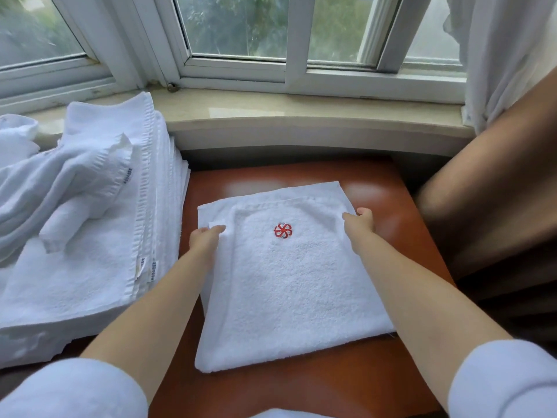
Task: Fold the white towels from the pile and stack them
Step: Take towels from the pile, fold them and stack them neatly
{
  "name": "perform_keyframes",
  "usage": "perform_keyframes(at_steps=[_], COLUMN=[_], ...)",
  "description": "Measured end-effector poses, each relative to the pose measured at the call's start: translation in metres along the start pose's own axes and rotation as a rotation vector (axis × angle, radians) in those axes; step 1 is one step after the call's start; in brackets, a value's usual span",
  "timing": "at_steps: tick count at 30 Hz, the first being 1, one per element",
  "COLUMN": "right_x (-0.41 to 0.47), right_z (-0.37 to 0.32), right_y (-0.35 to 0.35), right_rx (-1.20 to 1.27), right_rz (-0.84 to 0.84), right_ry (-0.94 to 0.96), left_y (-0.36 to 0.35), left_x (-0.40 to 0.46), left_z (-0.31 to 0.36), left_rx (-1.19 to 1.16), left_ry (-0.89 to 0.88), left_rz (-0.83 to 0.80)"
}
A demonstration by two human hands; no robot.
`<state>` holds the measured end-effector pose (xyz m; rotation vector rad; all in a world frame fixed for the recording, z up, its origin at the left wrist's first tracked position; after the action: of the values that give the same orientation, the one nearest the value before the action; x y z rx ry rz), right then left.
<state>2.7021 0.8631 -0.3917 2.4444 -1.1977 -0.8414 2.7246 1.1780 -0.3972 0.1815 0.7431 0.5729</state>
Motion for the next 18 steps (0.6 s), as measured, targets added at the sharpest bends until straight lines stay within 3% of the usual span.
perform_keyframes(at_steps=[8,14,18], right_x=[0.028,0.046,0.053], right_z=[-0.014,-0.021,-0.024], right_y=[-0.024,-0.044,-0.049], right_rx=[-0.054,-0.158,-0.432], right_rz=[0.081,-0.019,-0.093], right_ry=[-0.152,0.103,0.243], left_y=[-0.019,-0.030,-0.030], left_x=[0.021,0.028,0.034], left_z=[0.012,0.011,0.010], left_rx=[0.174,0.404,0.402], left_ry=[-0.090,-0.193,-0.271], left_rz=[0.090,0.079,0.124])
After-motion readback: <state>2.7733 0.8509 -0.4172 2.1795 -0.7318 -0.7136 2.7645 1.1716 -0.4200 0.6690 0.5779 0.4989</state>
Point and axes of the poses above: each hand's wrist, its own x-axis towards the middle knuckle, its own y-axis out of the back of the hand, z = x × y, the point moved 1 cm from there along x, towards the middle knuckle, and after that the axes turned 15 degrees about z, right-handed, at the moved point
